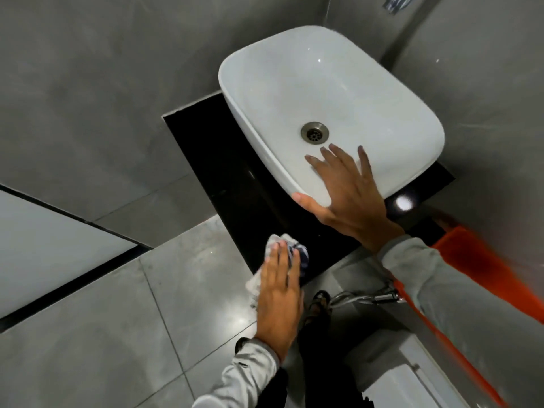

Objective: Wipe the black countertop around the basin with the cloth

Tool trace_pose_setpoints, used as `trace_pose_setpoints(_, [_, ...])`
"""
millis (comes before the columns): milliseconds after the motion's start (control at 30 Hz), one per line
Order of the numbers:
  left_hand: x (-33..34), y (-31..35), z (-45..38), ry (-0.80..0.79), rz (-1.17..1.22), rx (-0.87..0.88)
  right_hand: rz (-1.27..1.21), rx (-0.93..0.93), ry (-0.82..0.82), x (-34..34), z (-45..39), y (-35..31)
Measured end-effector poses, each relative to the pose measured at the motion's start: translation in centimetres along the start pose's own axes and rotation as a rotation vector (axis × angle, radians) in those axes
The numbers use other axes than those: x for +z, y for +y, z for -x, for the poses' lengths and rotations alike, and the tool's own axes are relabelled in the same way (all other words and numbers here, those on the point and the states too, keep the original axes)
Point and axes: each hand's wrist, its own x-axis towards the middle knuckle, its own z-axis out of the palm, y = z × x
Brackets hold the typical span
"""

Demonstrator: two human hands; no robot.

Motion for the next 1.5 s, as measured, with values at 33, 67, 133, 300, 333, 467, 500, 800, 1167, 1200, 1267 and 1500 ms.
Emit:
trace_pose_setpoints(33, [0.0,1.1,0.1,-0.04,-0.023,0.075,-0.025,-0.002,-0.011,-0.4,0.3,0.0])
trace_pose_setpoints(67, [-0.1,2.1,0.0,-0.088,-0.046,0.144,-0.093,0.002,-0.007,-0.8,0.6,0.0])
trace_pose_setpoints(133, [-0.2,4.0,-0.3,-0.127,-0.116,0.25,-0.283,-0.009,0.072,-1.9,1.9,0.3])
trace_pose_setpoints(300, [-1.0,8.6,-1.6,-0.269,0.336,0.37,-0.627,0.357,0.374,-4.6,9.8,4.4])
trace_pose_setpoints(333, [-1.6,9.8,-1.8,-0.265,0.466,0.343,-0.689,0.529,0.397,-5.0,11.9,5.1])
trace_pose_setpoints(467, [-2.4,15.5,-3.4,-0.277,0.758,0.311,-1.618,1.018,0.185,-5.4,18.1,7.6])
trace_pose_setpoints(500, [-2.3,17.0,-4.0,-0.302,0.761,0.32,-1.788,1.087,0.178,-5.7,18.9,7.7])
trace_pose_setpoints(800, [3.7,23.5,-8.9,-0.419,0.793,0.063,-1.857,1.543,0.438,-4.1,23.4,14.5])
trace_pose_setpoints(1167, [13.0,27.2,-16.8,-0.521,0.398,-0.009,-1.534,1.66,0.459,6.6,23.7,23.0])
trace_pose_setpoints(1200, [13.5,27.5,-16.9,-0.513,0.351,0.004,-1.517,1.661,0.45,7.0,23.6,23.2])
trace_pose_setpoints(1267, [13.9,28.2,-16.9,-0.513,0.295,0.006,-1.462,1.684,0.434,7.1,23.1,23.3])
trace_pose_setpoints(1500, [12.3,28.3,-15.5,-0.627,0.367,-0.001,-1.086,1.55,0.174,5.2,22.7,22.9])
